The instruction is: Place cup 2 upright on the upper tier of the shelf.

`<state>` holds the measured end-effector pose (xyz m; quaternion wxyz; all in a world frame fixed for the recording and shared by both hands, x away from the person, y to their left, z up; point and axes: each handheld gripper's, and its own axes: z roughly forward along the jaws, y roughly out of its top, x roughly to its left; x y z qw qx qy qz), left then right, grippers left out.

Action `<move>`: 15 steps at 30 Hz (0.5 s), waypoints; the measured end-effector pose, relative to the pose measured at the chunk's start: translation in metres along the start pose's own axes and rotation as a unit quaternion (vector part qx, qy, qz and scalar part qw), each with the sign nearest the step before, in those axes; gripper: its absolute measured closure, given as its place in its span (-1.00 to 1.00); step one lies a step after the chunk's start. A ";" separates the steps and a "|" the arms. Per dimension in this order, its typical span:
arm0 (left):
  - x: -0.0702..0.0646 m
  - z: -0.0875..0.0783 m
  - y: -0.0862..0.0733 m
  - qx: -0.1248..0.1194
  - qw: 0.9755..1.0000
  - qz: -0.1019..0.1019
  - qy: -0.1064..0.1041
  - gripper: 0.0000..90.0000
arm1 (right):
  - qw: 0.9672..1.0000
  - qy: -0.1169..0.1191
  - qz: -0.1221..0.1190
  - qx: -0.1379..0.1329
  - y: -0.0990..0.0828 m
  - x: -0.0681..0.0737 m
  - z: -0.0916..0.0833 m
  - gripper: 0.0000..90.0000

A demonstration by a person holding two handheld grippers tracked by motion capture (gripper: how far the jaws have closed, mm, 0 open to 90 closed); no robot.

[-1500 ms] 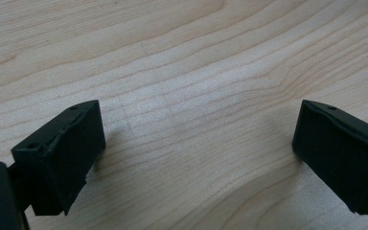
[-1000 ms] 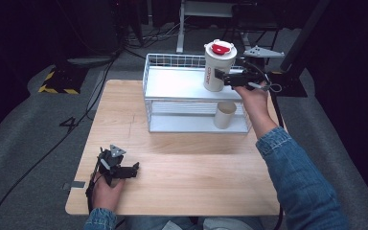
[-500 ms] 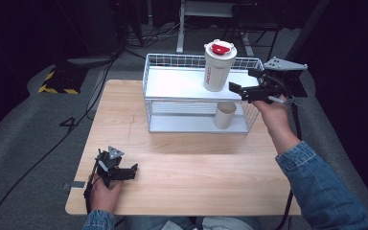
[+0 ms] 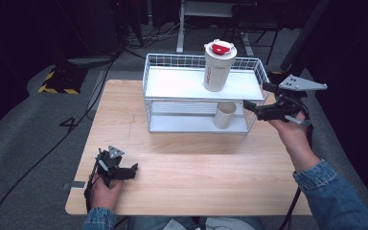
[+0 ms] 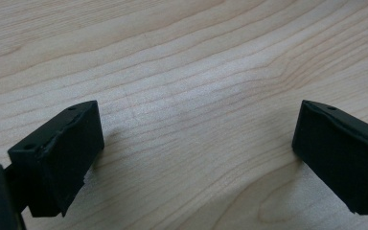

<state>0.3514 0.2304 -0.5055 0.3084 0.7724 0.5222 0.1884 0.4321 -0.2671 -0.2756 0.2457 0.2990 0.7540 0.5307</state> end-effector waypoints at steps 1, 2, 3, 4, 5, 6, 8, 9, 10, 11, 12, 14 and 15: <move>0.000 0.000 0.000 0.000 1.000 0.000 0.000 -0.91 | 1.000 0.000 0.000 0.001 -0.002 0.001 -0.004 -1.00; 0.000 0.000 0.000 0.000 1.000 0.000 0.000 -0.91 | 1.000 0.000 0.000 0.003 -0.004 0.002 -0.007 -1.00; 0.000 0.000 0.000 0.001 1.000 0.001 0.000 -0.91 | 1.000 -0.001 -0.003 0.006 -0.008 0.003 -0.014 -1.00; 0.000 0.000 0.000 0.001 1.000 0.001 0.000 -0.91 | 1.000 -0.001 -0.003 0.006 -0.008 0.003 -0.014 -1.00; 0.000 0.000 0.000 0.000 1.000 0.000 0.000 -0.91 | 1.000 0.000 -0.003 0.007 -0.010 0.004 -0.017 -1.00; 0.000 0.000 0.000 0.000 1.000 0.000 0.000 -0.91 | 1.000 0.002 -0.002 0.010 -0.012 0.004 -0.020 -1.00; 0.000 0.000 0.000 0.001 1.000 0.001 0.000 -0.91 | 1.000 0.004 0.004 0.014 -0.020 0.004 -0.027 -1.00; 0.000 0.000 0.000 0.000 1.000 0.000 0.000 -0.91 | 1.000 0.004 0.006 0.015 -0.023 0.004 -0.029 -1.00; 0.000 0.000 0.000 0.000 1.000 0.000 0.000 -0.91 | 1.000 0.004 0.006 0.015 -0.023 0.004 -0.029 -1.00; 0.000 0.000 0.000 0.001 1.000 0.001 0.000 -0.91 | 1.000 0.005 0.011 0.018 -0.030 0.004 -0.033 -1.00; 0.000 0.000 0.000 0.001 1.000 0.001 0.000 -0.91 | 1.000 0.005 0.011 0.018 -0.030 0.004 -0.033 -1.00; 0.000 0.000 0.000 0.000 1.000 0.000 0.000 -0.91 | 1.000 0.007 0.016 0.022 -0.036 0.003 -0.036 -1.00; 0.000 0.000 0.000 0.000 1.000 0.000 0.000 -0.91 | 1.000 0.006 0.017 0.024 -0.040 0.003 -0.037 -1.00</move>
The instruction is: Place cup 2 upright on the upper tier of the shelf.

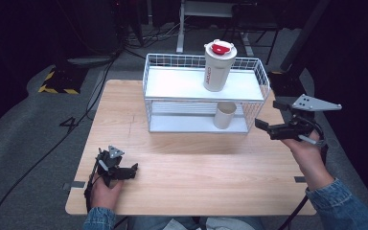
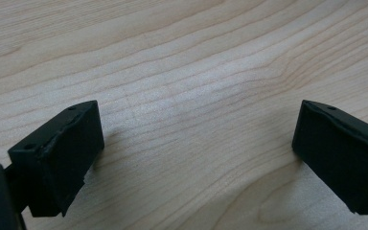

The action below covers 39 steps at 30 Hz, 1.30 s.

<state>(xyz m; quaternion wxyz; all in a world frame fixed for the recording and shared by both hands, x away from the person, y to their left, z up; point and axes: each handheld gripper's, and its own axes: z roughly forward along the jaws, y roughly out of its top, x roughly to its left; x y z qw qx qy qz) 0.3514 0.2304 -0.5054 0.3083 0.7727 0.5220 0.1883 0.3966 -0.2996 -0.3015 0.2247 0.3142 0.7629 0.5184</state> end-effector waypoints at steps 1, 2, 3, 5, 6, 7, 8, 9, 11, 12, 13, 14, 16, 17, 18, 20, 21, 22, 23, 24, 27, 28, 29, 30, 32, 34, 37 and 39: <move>0.000 0.000 0.000 0.000 1.000 0.000 0.000 -0.91 | 1.000 0.001 0.002 0.003 -0.004 -0.001 -0.001 -1.00; 0.000 0.000 0.000 0.001 1.000 0.001 0.000 -0.91 | 1.000 0.002 0.008 0.007 -0.011 -0.002 -0.004 -1.00; 0.000 0.000 0.000 0.000 1.000 0.000 0.000 -0.91 | 1.000 0.003 0.010 0.013 -0.014 -0.003 -0.004 -1.00; 0.000 0.000 0.000 0.000 1.000 0.001 0.000 -0.91 | 1.000 0.001 0.012 0.018 -0.018 -0.004 -0.005 -1.00; 0.000 0.000 0.000 0.000 1.000 0.000 0.000 -0.91 | 0.999 0.004 0.019 0.028 -0.025 -0.006 -0.005 -1.00; 0.000 0.000 0.000 0.001 1.000 0.001 0.000 -0.91 | 0.999 0.007 0.022 0.034 -0.029 -0.007 -0.005 -1.00; 0.000 0.000 0.000 0.000 1.000 0.000 0.000 -0.91 | 0.999 0.009 0.026 0.040 -0.032 -0.009 -0.005 -1.00; 0.000 0.000 0.000 0.000 1.000 0.000 0.000 -0.91 | 0.999 0.009 0.026 0.040 -0.032 -0.009 -0.005 -1.00; 0.000 0.000 0.000 0.000 1.000 0.001 0.001 -0.91 | 0.998 0.008 0.034 0.054 -0.040 -0.011 -0.005 -1.00; 0.000 0.000 0.000 0.000 1.000 0.000 0.000 -0.91 | 0.997 0.011 0.038 0.068 -0.047 -0.012 -0.004 -1.00; 0.000 0.000 0.000 0.000 1.000 0.000 0.001 -0.91 | 0.996 0.010 0.037 0.075 -0.051 -0.013 -0.004 -1.00; 0.000 0.000 0.000 0.000 1.000 0.000 0.001 -0.91 | 0.996 0.007 0.037 0.079 -0.054 -0.013 -0.003 -1.00; 0.000 0.000 0.000 0.000 1.000 0.000 0.001 -0.91 | 0.996 0.003 0.037 0.087 -0.062 -0.014 -0.003 -1.00; 0.000 0.000 0.000 0.000 1.000 0.000 0.001 -0.91 | 0.995 0.002 0.042 0.089 -0.065 -0.014 -0.003 -1.00; 0.000 0.000 0.000 0.000 1.000 0.000 0.001 -0.91 | 0.995 0.002 0.042 0.089 -0.065 -0.014 -0.003 -1.00; 0.000 0.000 0.000 0.000 1.000 0.000 0.000 -0.91 | 0.994 -0.002 0.048 0.096 -0.076 -0.016 -0.003 -1.00; 0.000 0.000 0.000 0.000 1.000 0.000 0.001 -0.91 | 0.994 -0.002 0.048 0.096 -0.076 -0.016 -0.003 -1.00; 0.000 0.000 0.000 0.000 1.000 0.001 0.000 -0.91 | 0.994 -0.003 0.049 0.100 -0.080 -0.017 -0.003 -1.00; 0.000 0.000 0.000 0.000 1.000 0.000 0.001 -0.91 | 0.993 -0.004 0.055 0.106 -0.087 -0.018 -0.002 -1.00; 0.000 0.000 0.000 0.000 1.000 0.000 0.001 -0.91 | 0.992 -0.005 0.059 0.110 -0.091 -0.018 -0.003 -1.00; 0.000 0.000 0.000 0.000 1.000 0.000 0.000 -0.91 | 0.991 -0.008 0.066 0.114 -0.098 -0.019 -0.002 -1.00; 0.000 0.000 0.000 0.000 1.000 0.000 0.001 -0.91 | 0.991 -0.011 0.069 0.118 -0.106 -0.020 -0.001 -1.00; 0.000 0.000 0.000 0.000 1.000 0.000 0.001 -0.91 | 0.991 -0.011 0.069 0.118 -0.106 -0.020 -0.001 -1.00; 0.000 0.000 0.000 0.000 1.000 0.000 0.001 -0.91 | 0.989 -0.015 0.073 0.124 -0.114 -0.019 0.000 -1.00; 0.000 0.000 0.000 0.000 1.000 0.000 0.001 -0.91 | 0.989 -0.016 0.077 0.129 -0.123 -0.020 0.001 -1.00; 0.000 0.000 0.000 0.000 1.000 0.000 0.001 -0.91 | 0.987 -0.017 0.080 0.136 -0.131 -0.019 0.002 -1.00; 0.000 0.000 0.000 0.000 1.000 0.000 0.001 -0.91 | 0.986 -0.018 0.079 0.143 -0.143 -0.018 0.004 -1.00; 0.000 0.000 0.000 0.000 1.000 0.001 0.001 -0.91 | 0.986 -0.019 0.081 0.144 -0.147 -0.018 0.005 -1.00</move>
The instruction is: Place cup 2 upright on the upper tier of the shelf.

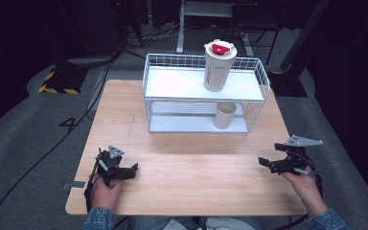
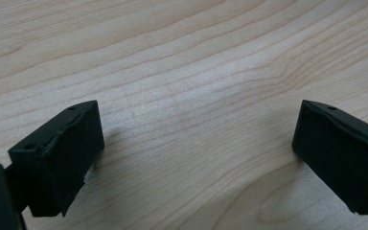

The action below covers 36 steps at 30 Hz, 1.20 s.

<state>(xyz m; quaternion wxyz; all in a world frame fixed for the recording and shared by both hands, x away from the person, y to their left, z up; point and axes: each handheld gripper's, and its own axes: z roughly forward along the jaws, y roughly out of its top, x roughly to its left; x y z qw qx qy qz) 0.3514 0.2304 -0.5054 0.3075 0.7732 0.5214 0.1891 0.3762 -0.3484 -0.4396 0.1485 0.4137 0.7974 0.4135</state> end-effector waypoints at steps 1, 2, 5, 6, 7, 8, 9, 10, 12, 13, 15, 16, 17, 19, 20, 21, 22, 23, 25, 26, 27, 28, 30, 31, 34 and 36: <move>0.000 0.000 0.000 0.000 1.000 -0.001 0.000 -0.91 | 1.000 -0.001 0.003 0.001 -0.007 -0.001 0.004 -1.00; 0.000 0.000 0.000 0.000 1.000 -0.001 0.000 -0.91 | 1.000 -0.001 0.003 0.001 -0.007 -0.001 0.004 -1.00; 0.000 0.000 0.000 0.000 1.000 -0.001 0.000 -0.91 | 1.000 -0.007 0.006 0.004 -0.019 0.000 0.009 -1.00; 0.000 0.000 0.000 0.000 1.000 -0.001 0.000 -0.91 | 1.000 -0.007 0.006 0.004 -0.019 0.000 0.009 -1.00; 0.000 0.000 0.000 0.000 1.000 -0.001 0.000 -0.91 | 1.000 -0.014 0.000 -0.001 -0.023 0.001 0.011 -1.00; 0.000 0.000 0.000 -0.001 1.000 -0.001 0.000 -0.91 | 1.000 -0.014 0.000 -0.001 -0.023 0.001 0.011 -1.00; 0.000 0.000 0.000 -0.001 1.000 -0.001 0.000 -0.91 | 1.000 -0.015 -0.002 -0.005 -0.025 0.001 0.013 -1.00; 0.000 0.000 0.000 0.000 1.000 0.000 0.000 -0.91 | 1.000 -0.016 0.000 -0.006 -0.028 0.002 0.014 -1.00; 0.000 0.000 0.000 -0.001 1.000 -0.001 0.000 -0.91 | 1.000 -0.017 0.006 -0.009 -0.032 0.002 0.016 -1.00; 0.000 0.000 0.000 0.000 1.000 0.000 0.000 -0.91 | 1.000 -0.016 0.006 -0.006 -0.035 0.002 0.019 -1.00; 0.000 0.000 0.000 0.000 1.000 -0.001 0.000 -0.91 | 1.000 -0.021 0.007 -0.002 -0.038 0.002 0.022 -1.00; 0.000 0.000 0.000 0.000 1.000 -0.001 0.000 -0.91 | 1.000 -0.021 0.007 -0.002 -0.038 0.002 0.022 -1.00; 0.000 0.000 0.000 0.000 1.000 -0.001 0.000 -0.91 | 1.000 -0.019 0.009 0.000 -0.042 0.003 0.025 -1.00; 0.000 0.000 0.000 0.000 1.000 0.000 0.000 -0.91 | 1.000 -0.017 0.010 0.003 -0.043 0.003 0.026 -1.00; 0.000 0.000 0.000 0.000 1.000 -0.001 0.000 -0.91 | 1.000 -0.022 0.006 0.013 -0.044 0.004 0.029 -1.00; 0.000 0.000 0.000 0.000 1.000 0.000 0.000 -0.91 | 1.000 -0.025 0.002 0.015 -0.046 0.004 0.030 -1.00; 0.000 0.000 0.000 0.000 1.000 0.000 0.000 -0.91 | 1.000 -0.025 0.002 0.015 -0.046 0.004 0.030 -1.00; 0.000 0.000 0.000 0.000 1.000 -0.001 0.000 -0.91 | 0.999 -0.024 0.001 0.023 -0.048 0.005 0.033 -1.00; 0.000 0.000 0.000 0.000 1.000 -0.001 0.000 -0.91 | 0.999 -0.025 -0.002 0.028 -0.049 0.005 0.034 -1.00; 0.000 0.000 0.000 0.000 1.000 -0.001 0.000 -0.91 | 0.999 -0.026 -0.003 0.033 -0.051 0.005 0.036 -1.00; 0.000 0.000 0.000 0.000 1.000 -0.001 0.000 -0.91 | 0.999 -0.029 -0.003 0.035 -0.051 0.005 0.037 -1.00; 0.000 0.000 0.000 0.000 1.000 -0.001 0.000 -0.91 | 0.999 -0.029 -0.003 0.035 -0.051 0.005 0.037 -1.00; 0.000 0.000 0.000 0.000 1.000 -0.001 0.000 -0.91 | 0.999 -0.030 -0.005 0.034 -0.051 0.006 0.037 -1.00; 0.000 0.000 0.000 0.000 1.000 -0.001 0.000 -0.91 | 0.999 -0.032 -0.006 0.037 -0.052 0.006 0.037 -1.00; 0.000 0.000 0.000 0.000 1.000 -0.001 0.000 -0.91 | 0.999 -0.035 -0.006 0.041 -0.052 0.007 0.039 -1.00; 0.000 0.000 0.000 0.000 1.000 -0.001 0.000 -0.91 | 0.998 -0.041 -0.010 0.045 -0.052 0.009 0.041 -1.00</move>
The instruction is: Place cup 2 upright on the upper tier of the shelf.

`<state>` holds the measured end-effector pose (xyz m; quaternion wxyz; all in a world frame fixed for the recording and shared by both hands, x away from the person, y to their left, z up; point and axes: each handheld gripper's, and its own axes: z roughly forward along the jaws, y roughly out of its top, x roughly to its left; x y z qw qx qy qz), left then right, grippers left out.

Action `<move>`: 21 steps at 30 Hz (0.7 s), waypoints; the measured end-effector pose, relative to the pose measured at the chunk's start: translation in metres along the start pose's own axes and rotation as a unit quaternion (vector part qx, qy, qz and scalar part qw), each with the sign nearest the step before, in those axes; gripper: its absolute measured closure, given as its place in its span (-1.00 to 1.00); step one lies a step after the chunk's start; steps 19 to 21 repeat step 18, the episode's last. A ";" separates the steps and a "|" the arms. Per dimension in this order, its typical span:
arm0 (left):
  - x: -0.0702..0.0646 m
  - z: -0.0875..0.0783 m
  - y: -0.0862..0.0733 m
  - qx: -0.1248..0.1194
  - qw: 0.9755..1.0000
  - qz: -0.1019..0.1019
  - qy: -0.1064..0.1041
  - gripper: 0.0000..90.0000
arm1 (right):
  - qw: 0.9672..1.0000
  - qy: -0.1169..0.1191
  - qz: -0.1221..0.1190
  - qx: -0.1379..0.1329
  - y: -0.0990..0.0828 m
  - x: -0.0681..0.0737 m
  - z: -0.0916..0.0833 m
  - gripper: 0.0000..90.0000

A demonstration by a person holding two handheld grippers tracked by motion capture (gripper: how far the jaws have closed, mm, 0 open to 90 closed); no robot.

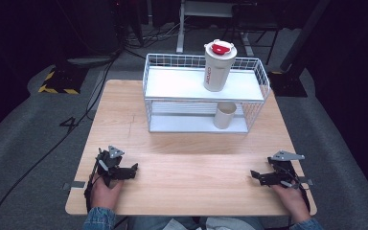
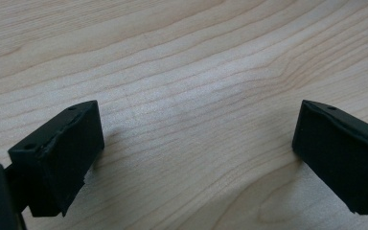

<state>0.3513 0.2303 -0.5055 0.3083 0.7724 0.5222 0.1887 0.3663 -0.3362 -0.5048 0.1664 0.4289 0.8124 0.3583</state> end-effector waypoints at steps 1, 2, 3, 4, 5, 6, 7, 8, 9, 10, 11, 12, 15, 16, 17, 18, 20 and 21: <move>0.000 0.000 0.000 0.000 1.000 0.000 0.000 -0.91 | 1.000 -0.018 -0.014 0.010 0.000 0.004 0.002 -1.00; 0.000 0.000 0.000 0.000 1.000 0.000 0.000 -0.91 | 1.000 -0.018 -0.014 0.010 0.000 0.004 0.002 -1.00; 0.000 0.000 0.000 0.000 1.000 0.000 0.000 -0.91 | 1.000 -0.020 -0.016 0.009 0.000 0.005 0.002 -1.00; 0.000 0.000 0.000 0.000 1.000 0.000 0.000 -0.91 | 1.000 -0.021 -0.014 0.010 0.000 0.005 0.002 -1.00; 0.000 0.000 0.000 0.001 1.000 0.001 0.000 -0.91 | 1.000 -0.022 -0.008 0.011 0.000 0.006 0.002 -1.00; 0.000 0.000 0.000 0.001 1.000 0.001 0.000 -0.91 | 1.000 -0.022 -0.008 0.011 0.000 0.006 0.002 -1.00; 0.000 0.000 0.000 0.000 1.000 0.001 0.000 -0.91 | 1.000 -0.025 -0.006 0.011 0.000 0.006 0.002 -1.00; 0.000 0.000 0.000 0.000 1.000 0.000 0.000 -0.91 | 0.999 -0.031 0.000 0.011 0.000 0.008 0.002 -1.00; 0.000 0.000 0.000 0.000 1.000 0.000 0.000 -0.91 | 0.999 -0.036 0.003 0.011 0.000 0.009 0.002 -1.00; 0.000 0.000 0.000 0.000 1.000 0.000 0.000 -0.91 | 0.999 -0.038 0.004 0.011 0.000 0.010 0.002 -1.00; 0.000 0.000 0.000 0.000 1.000 0.000 0.000 -0.91 | 0.999 -0.038 0.005 0.011 0.000 0.010 0.002 -1.00; 0.000 0.000 0.000 0.000 1.000 0.000 0.000 -0.91 | 0.999 -0.038 0.005 0.011 0.000 0.010 0.002 -1.00; 0.000 0.000 0.000 0.000 1.000 0.001 -0.001 -0.91 | 0.999 -0.038 0.005 0.011 0.000 0.010 0.002 -1.00; 0.001 0.000 0.000 0.001 1.000 0.002 -0.003 -0.91 | 0.999 -0.038 0.005 0.011 0.000 0.010 0.002 -1.00; 0.001 0.000 0.000 0.001 1.000 0.002 -0.003 -0.91 | 0.999 -0.038 0.005 0.011 0.000 0.010 0.002 -1.00; 0.002 0.000 0.000 0.001 1.000 0.001 -0.001 -0.91 | 0.999 -0.038 0.005 0.011 0.000 0.010 0.002 -1.00; 0.002 0.000 0.000 0.001 1.000 0.001 -0.001 -0.91 | 0.999 -0.038 0.005 0.011 0.000 0.010 0.002 -1.00; 0.002 0.000 0.000 0.001 1.000 0.001 -0.001 -0.91 | 0.999 -0.038 0.005 0.011 0.000 0.010 0.002 -1.00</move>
